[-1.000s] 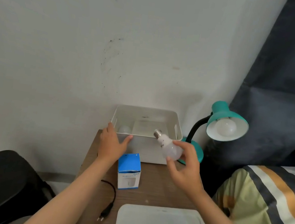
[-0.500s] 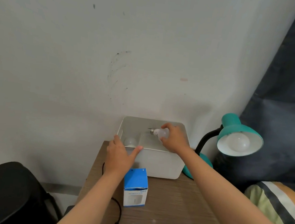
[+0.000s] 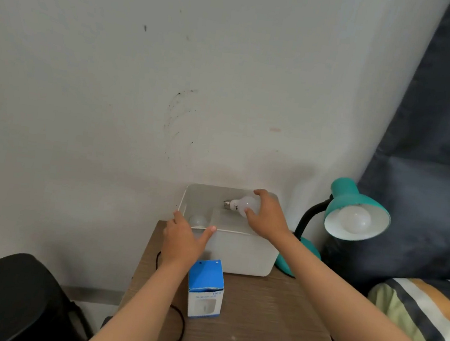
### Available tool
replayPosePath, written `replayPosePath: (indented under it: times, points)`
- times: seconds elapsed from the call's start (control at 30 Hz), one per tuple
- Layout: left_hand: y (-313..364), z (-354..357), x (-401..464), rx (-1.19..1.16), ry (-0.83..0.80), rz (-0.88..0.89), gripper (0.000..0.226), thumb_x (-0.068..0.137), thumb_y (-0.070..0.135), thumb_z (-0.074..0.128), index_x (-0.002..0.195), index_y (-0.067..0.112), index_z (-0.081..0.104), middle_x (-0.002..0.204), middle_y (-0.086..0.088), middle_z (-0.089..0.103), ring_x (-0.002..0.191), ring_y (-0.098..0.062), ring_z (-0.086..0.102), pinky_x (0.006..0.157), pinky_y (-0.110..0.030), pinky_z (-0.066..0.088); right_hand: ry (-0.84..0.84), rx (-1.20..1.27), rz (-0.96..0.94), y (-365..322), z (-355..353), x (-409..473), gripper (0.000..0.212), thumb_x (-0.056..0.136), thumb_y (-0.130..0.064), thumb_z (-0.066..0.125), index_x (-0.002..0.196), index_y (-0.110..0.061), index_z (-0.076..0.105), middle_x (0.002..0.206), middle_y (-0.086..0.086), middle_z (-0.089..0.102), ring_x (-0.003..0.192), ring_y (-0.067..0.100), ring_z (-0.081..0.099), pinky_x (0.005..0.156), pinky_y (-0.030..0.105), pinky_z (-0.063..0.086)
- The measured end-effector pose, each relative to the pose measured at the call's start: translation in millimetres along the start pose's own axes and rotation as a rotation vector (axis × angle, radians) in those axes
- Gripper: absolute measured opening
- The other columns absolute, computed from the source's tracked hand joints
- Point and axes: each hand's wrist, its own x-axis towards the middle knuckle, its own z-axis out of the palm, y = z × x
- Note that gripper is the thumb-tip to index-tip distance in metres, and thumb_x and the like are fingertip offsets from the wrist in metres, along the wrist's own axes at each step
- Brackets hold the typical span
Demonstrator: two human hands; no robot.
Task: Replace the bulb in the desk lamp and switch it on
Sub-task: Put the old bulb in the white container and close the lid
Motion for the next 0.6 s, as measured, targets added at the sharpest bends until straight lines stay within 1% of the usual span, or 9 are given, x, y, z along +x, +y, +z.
replayPosePath:
  times: [0.07,0.17,0.23,0.3,0.37,0.4,0.53,0.6]
  points:
    - [3,-3,0,0.004,-0.023,-0.024,0.107,0.074,0.065,0.059,0.144,0.0,0.01,0.144,-0.023,0.033,0.131,-0.037,0.035,0.102,-0.043,0.039,0.049,0.024,-0.096,-4,-9,-25,0.05,0.088,-0.018,0.06,0.133,-0.008,0.042,0.132,0.01,0.05,0.122,0.026,0.049,0.093,0.023,0.035]
    - [7,-8,2,0.017,-0.064,-0.071,0.106,0.07,0.066,0.062,0.14,-0.001,0.018,0.136,-0.025,0.043,0.125,-0.039,0.042,0.102,-0.049,0.039,0.11,0.024,-0.183,-5,-21,-72,0.045,0.087,-0.019,0.061,0.129,-0.009,0.047,0.127,0.007,0.055,0.12,0.02,0.05,0.095,0.02,0.033]
    - [12,-13,1,0.047,-0.083,-0.115,0.107,0.071,0.065,0.062,0.141,0.001,0.015,0.138,-0.025,0.04,0.128,-0.04,0.039,0.105,-0.052,0.035,0.115,0.049,-0.159,-3,-26,-105,0.045,0.087,-0.019,0.062,0.129,-0.011,0.049,0.123,0.006,0.058,0.114,0.017,0.053,0.093,0.02,0.035]
    - [19,-16,-8,0.062,-0.055,-0.118,0.105,0.073,0.062,0.062,0.143,0.003,0.01,0.141,-0.024,0.035,0.131,-0.04,0.034,0.108,-0.053,0.03,0.091,0.092,-0.098,4,-28,-139,0.045,0.086,-0.02,0.064,0.128,-0.013,0.05,0.121,0.004,0.059,0.11,0.014,0.055,0.092,0.023,0.041]
    - [24,-17,-26,0.014,0.001,-0.057,0.1,0.074,0.06,0.062,0.143,0.006,0.014,0.14,-0.024,0.035,0.13,-0.04,0.034,0.107,-0.052,0.031,0.074,0.114,-0.042,14,-29,-170,0.045,0.084,-0.02,0.066,0.126,-0.014,0.052,0.119,0.002,0.059,0.108,0.013,0.056,0.095,0.027,0.045]
    - [24,-17,-39,-0.02,0.019,-0.019,0.096,0.075,0.059,0.062,0.141,0.006,0.019,0.139,-0.023,0.037,0.129,-0.04,0.035,0.107,-0.051,0.033,0.067,0.105,-0.022,21,-28,-186,0.044,0.084,-0.021,0.067,0.125,-0.015,0.053,0.117,0.001,0.059,0.108,0.013,0.056,0.094,0.027,0.045]
    - [4,-13,-107,-0.076,0.061,0.122,0.075,0.077,0.048,0.065,0.133,0.009,0.033,0.133,-0.018,0.04,0.129,-0.036,0.031,0.104,-0.044,0.031,-0.033,0.038,0.057,49,-25,-246,0.042,0.086,-0.029,0.063,0.126,-0.021,0.051,0.118,-0.007,0.053,0.108,0.005,0.05,0.09,0.02,0.039]
    - [-12,-10,-141,-0.078,0.056,0.131,0.072,0.077,0.044,0.066,0.132,0.011,0.034,0.134,-0.016,0.039,0.131,-0.034,0.028,0.104,-0.042,0.031,-0.068,-0.017,0.085,64,-25,-269,0.042,0.087,-0.032,0.062,0.126,-0.022,0.051,0.12,-0.008,0.051,0.11,0.005,0.048,0.091,0.018,0.036]
